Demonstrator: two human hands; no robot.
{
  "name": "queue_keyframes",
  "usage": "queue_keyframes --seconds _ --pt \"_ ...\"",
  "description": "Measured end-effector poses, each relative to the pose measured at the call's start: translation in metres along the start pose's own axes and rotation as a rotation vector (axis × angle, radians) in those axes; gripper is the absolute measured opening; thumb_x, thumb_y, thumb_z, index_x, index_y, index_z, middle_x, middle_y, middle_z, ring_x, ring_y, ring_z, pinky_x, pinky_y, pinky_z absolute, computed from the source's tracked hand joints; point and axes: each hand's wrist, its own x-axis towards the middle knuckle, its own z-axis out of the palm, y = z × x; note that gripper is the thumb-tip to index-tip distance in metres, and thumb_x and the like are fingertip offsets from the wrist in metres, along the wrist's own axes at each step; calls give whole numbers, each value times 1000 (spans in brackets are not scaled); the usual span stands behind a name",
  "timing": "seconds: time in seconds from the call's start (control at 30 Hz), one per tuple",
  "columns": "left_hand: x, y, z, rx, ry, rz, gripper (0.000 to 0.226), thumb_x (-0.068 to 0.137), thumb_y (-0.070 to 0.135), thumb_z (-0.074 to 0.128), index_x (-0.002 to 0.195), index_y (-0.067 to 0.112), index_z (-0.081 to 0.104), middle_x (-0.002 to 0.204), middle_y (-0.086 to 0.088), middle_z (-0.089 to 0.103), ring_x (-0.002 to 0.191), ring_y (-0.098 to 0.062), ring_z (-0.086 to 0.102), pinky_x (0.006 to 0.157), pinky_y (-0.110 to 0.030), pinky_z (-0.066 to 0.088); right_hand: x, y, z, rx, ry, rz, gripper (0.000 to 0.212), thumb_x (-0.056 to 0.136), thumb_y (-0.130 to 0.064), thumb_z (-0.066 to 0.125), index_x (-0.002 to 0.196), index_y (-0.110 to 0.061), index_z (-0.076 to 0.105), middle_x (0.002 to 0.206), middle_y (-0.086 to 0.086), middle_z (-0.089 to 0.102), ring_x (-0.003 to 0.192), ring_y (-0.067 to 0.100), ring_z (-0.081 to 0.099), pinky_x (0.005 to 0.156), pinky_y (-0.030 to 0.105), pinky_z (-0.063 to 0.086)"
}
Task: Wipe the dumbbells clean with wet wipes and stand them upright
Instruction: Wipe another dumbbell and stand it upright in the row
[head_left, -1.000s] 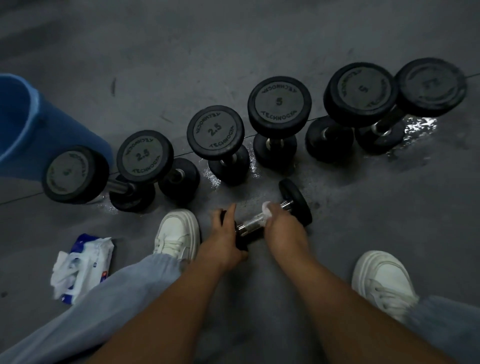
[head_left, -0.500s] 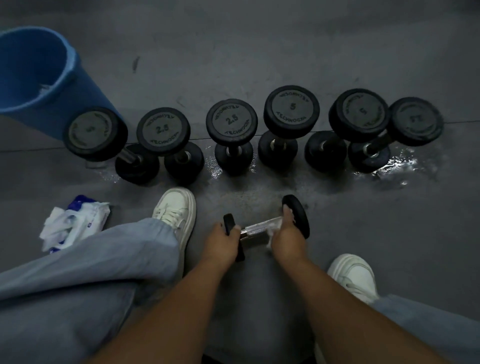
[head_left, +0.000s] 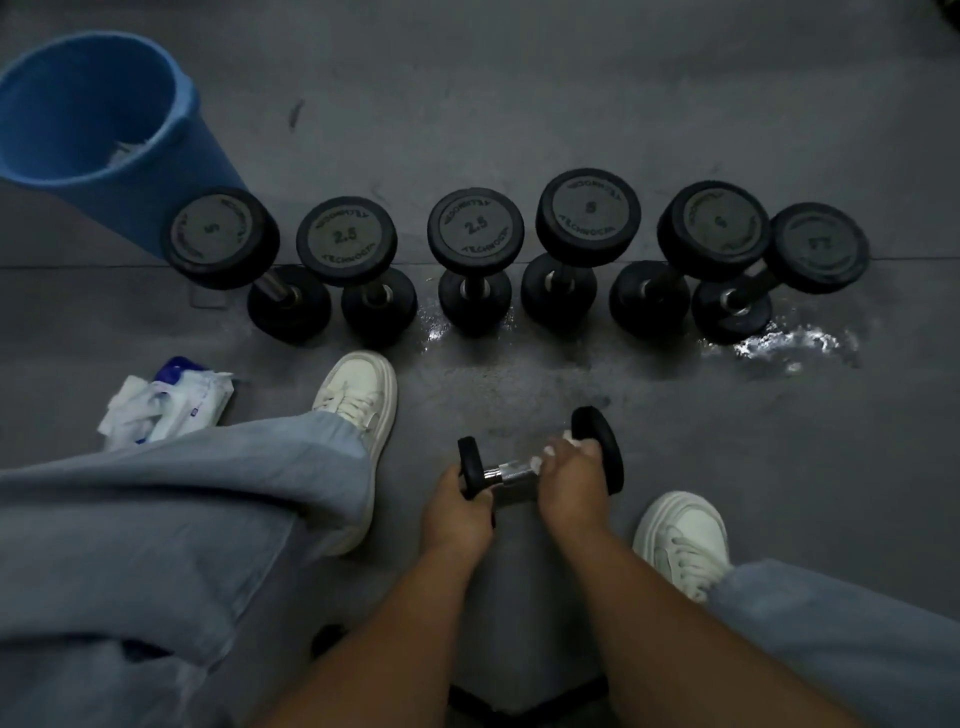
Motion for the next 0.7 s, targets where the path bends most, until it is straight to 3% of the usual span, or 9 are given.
queue_keyframes --seconds 0.1,0.13,0.2,0.3,0.37,0.43,0.57,0.63,0.7 --pt "-2 -6 -2 9 -17 -14 32 91 11 62 120 25 58 112 -7 69 101 -25 65 95 -39 52 -7 2 3 -25 -168 -51 19 86 -18 54 102 -15 63 107 14 63 98 29 59 84 33 45" --pt "-1 -6 -3 42 -30 -21 36 90 11 62 124 23 58 113 -9 69 102 -27 65 96 -40 52 -9 4 6 89 -171 -34 15 84 -20 56 98 -17 60 97 13 65 89 26 62 82 34 48" --pt "-2 -1 -7 83 -60 -32 43 90 8 62 129 23 55 113 -9 67 103 -28 64 95 -40 52 -7 4 2 206 -54 5 13 90 -12 52 102 -14 49 84 3 60 74 19 58 70 23 49" --pt "-9 11 -9 150 -76 -14 58 89 2 61 143 15 43 121 -11 64 109 -27 62 97 -39 50 -3 18 -2 172 83 112 15 94 -22 50 103 -14 58 95 8 67 88 28 65 74 26 50" --pt "-18 19 -11 220 -85 15 69 91 3 60 151 13 29 131 -10 59 113 -24 58 94 -30 45 -4 19 4 63 -26 47 18 92 -29 53 102 -20 64 97 7 68 93 29 65 74 29 49" --pt "-25 25 -10 240 -104 72 68 90 1 60 149 14 30 131 -8 57 107 -18 56 87 -24 40 -5 16 5 74 -124 -26 17 92 -33 54 99 -20 63 89 6 67 90 27 66 70 27 47" --pt "-28 21 -5 243 -146 130 72 84 -3 64 142 26 33 116 8 53 104 -14 57 76 -16 44 14 14 -5 165 139 136 23 97 -30 47 108 -17 61 101 13 68 97 31 64 77 33 49" --pt "-25 19 -3 211 -138 149 67 83 -4 66 134 30 39 114 9 57 102 -15 63 80 -20 51 11 7 10 51 11 74 21 96 -30 47 106 -18 61 103 11 68 97 29 65 76 32 49" --pt "-22 16 -3 173 -123 176 59 84 -4 67 118 38 44 109 12 61 91 -5 67 86 -28 55 1 -6 25 46 -160 -66 17 95 -30 49 99 -17 60 101 10 67 95 28 64 76 31 49"
